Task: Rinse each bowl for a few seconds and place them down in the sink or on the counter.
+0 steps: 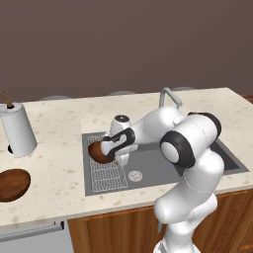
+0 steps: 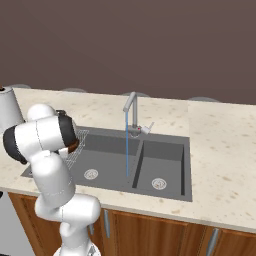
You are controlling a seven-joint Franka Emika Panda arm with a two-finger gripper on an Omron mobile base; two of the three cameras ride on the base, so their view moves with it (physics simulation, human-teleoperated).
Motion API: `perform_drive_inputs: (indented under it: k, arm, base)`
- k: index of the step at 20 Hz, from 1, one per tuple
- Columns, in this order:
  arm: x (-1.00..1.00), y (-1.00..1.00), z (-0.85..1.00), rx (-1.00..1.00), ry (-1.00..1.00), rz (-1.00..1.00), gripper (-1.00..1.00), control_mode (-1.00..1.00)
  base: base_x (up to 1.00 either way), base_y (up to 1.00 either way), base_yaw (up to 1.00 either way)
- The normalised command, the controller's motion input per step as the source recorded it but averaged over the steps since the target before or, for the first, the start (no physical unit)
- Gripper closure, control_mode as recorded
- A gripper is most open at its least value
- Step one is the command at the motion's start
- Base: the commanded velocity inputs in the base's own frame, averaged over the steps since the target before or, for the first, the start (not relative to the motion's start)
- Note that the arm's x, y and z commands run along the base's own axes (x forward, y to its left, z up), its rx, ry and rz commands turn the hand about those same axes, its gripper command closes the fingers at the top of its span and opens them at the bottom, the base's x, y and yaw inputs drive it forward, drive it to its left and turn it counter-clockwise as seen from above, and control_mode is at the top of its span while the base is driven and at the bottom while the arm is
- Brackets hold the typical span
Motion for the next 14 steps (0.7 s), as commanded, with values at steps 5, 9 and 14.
perform_drive_inputs:
  k: [5, 9, 14]
  arm:
    - [-0.07, -0.04, 0.43, 0.08, -0.04, -0.03, -1.0, -1.0]
    - [-0.03, 0.13, 0.39, 0.08, -0.03, 0.0, -1.0, -1.0]
    - [-0.02, 0.25, 0.41, 0.06, -0.09, 0.1, -1.0, -1.0]
  base:
    - [0.0, 0.0, 0.0]
    - [0.0, 0.0, 0.0]
    - [0.0, 0.0, 0.0]
